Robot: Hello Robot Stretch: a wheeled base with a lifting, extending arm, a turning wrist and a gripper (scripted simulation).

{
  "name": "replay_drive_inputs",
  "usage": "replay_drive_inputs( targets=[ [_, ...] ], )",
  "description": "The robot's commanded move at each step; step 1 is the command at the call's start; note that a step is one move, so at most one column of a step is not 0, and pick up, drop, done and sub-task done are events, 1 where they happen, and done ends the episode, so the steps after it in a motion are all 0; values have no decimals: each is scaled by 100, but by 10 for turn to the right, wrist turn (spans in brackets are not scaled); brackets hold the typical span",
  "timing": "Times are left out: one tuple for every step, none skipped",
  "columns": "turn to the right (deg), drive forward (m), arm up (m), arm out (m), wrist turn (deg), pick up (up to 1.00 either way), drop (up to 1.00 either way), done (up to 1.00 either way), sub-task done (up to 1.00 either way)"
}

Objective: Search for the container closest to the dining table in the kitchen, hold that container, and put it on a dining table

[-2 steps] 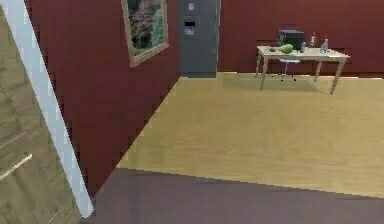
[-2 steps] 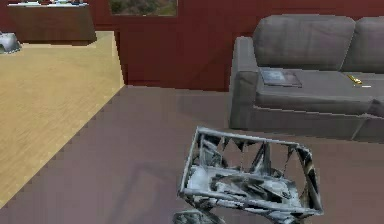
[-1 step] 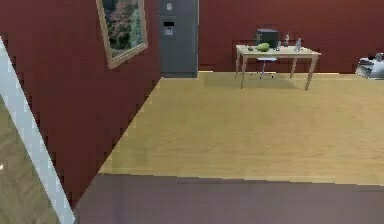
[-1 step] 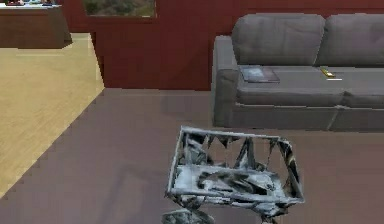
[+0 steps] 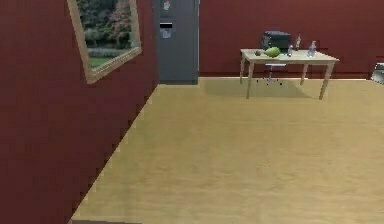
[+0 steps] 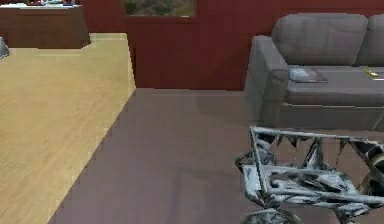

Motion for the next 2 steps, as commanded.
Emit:
replay_drive_inputs(
  targets=[
    [120,0,0,0,0,0,0,0,0],
    [0,100,0,0,0,0,0,0,0]
  ],
)
